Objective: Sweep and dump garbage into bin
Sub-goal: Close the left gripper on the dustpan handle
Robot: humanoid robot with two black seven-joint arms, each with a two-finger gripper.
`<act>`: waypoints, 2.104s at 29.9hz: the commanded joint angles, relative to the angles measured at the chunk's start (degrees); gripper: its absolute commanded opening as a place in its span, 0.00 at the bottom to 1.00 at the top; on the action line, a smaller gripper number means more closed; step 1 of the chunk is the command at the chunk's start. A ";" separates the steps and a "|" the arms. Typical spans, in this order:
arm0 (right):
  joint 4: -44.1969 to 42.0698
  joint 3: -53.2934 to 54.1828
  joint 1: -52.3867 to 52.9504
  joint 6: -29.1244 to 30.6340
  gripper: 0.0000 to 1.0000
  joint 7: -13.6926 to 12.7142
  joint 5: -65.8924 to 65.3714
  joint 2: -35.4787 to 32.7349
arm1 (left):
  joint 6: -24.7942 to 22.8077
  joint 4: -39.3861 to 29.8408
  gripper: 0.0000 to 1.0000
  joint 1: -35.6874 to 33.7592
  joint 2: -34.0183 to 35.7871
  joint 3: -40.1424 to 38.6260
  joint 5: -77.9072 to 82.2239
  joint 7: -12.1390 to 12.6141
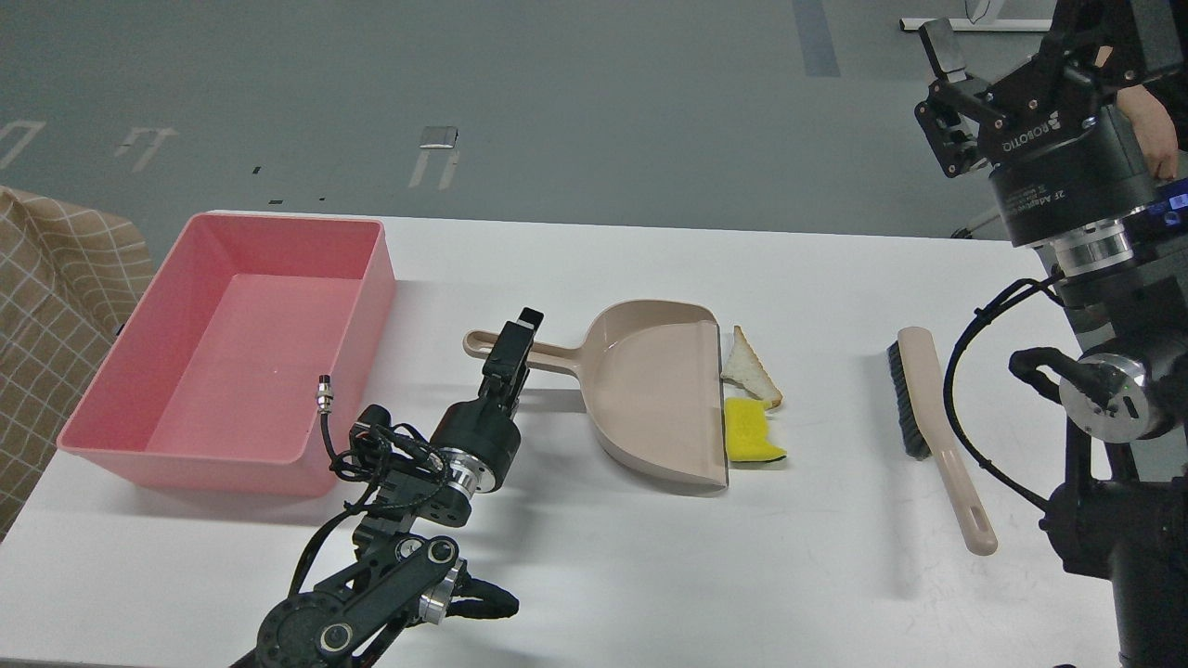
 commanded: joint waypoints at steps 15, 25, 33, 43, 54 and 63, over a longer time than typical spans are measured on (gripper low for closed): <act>0.00 0.51 -0.04 -0.02 1.00 0.00 0.00 0.00 | 0.00 3.32 0.99 -1.68 0.33 0.36 0.42 -0.53; 0.00 0.60 -0.13 -0.02 1.00 0.00 0.00 0.00 | 0.00 5.34 0.99 -2.29 0.33 0.45 0.50 -0.62; 0.00 0.60 -0.04 -0.11 1.00 0.00 0.00 0.00 | 0.00 5.96 0.98 -3.79 0.07 0.45 0.50 -0.62; 0.00 0.95 -0.13 -0.20 1.00 0.00 0.00 0.00 | 2.37 8.33 0.95 -6.25 0.16 5.72 0.59 -0.70; 0.09 1.21 -0.22 -0.20 1.00 0.00 0.09 0.00 | 2.37 9.38 0.77 -6.95 0.07 5.81 0.59 -0.79; 0.00 1.21 -0.22 -0.11 1.00 0.00 0.09 0.00 | 2.28 12.02 0.69 -8.09 -0.37 5.81 0.59 -0.79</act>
